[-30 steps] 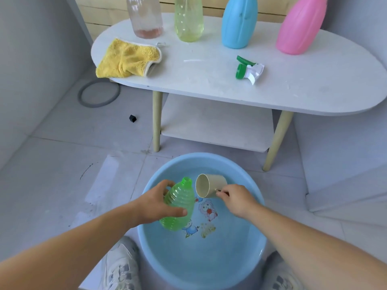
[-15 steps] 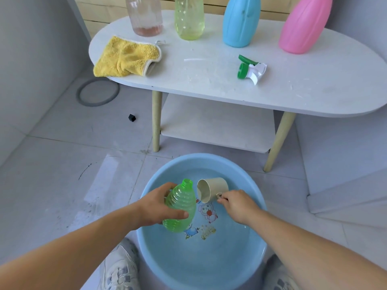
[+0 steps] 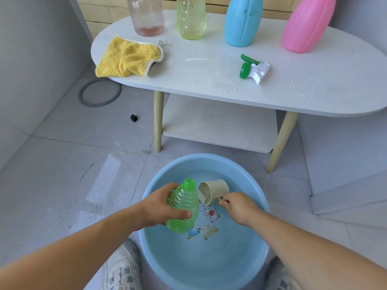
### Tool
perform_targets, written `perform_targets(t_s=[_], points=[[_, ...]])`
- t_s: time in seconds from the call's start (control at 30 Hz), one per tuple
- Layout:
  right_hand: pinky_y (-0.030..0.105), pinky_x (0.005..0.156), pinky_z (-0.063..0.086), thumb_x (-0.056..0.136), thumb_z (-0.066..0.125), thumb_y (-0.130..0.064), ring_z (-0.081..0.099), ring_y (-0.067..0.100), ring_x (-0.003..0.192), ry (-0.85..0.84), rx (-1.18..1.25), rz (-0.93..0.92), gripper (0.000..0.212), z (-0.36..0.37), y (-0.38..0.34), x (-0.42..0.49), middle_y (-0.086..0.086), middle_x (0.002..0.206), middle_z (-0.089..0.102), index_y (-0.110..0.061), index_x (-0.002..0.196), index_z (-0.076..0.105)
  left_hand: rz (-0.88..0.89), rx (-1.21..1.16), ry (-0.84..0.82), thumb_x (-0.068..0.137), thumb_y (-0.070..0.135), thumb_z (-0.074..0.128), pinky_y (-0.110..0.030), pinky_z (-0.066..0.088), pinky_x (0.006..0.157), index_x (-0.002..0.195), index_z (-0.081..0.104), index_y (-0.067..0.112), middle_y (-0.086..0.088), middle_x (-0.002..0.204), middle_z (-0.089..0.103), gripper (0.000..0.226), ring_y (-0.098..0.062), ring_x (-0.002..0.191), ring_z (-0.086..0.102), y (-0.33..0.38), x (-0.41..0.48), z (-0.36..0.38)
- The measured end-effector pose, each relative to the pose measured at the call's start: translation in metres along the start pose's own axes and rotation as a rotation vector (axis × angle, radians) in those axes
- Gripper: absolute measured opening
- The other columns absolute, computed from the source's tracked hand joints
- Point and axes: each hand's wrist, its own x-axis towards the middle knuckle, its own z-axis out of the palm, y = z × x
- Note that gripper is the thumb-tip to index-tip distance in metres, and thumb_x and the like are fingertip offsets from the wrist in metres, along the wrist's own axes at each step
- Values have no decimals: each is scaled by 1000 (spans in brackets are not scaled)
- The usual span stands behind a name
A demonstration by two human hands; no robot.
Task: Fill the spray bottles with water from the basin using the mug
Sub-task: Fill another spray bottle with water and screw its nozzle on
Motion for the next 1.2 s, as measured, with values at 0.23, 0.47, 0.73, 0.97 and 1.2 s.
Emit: perform_targets(t_s=[0.23,0.47,0.73,0.97,1.2], points=[[30,59,36,100,54,-36,46,18,61,3,252,52,43,-5,-13,2,9,73,61,0,78,64,15,13,5,48,52,93,-54,63,87,124,56,41,-2,120,69,86,-24,108,73,2,-7,-3],[41,91,56,97,61,-36,69,17,80,60,573,63,31,-40,-32,-13,-3,74,72,-14,78,71,81,-4,19,48,51,91,-50,64,86,128,55,35,-2,119,71,89,-23,108,74,22,-21,-11],[42,93,57,95,66,-31,71,18,77,203,732,-76,29,-108,-56,-58,5,73,73,-8,79,73,173,52,1,51,41,93,-53,63,90,127,57,40,-3,122,71,84,-23,109,74,62,-58,-32],[20,80,57,97,62,-29,73,26,87,330,713,-188,30,-169,-77,-128,13,82,74,-6,80,72,310,106,-15,79,12,91,-36,64,76,128,57,36,-5,121,68,64,-17,102,74,94,-86,-40],[43,98,54,96,62,-30,72,28,91,505,725,-352,28,-198,-90,-164,9,81,74,-11,79,76,464,169,36,56,46,90,-43,58,101,128,57,38,2,121,70,80,-15,115,68,109,-96,-42]])
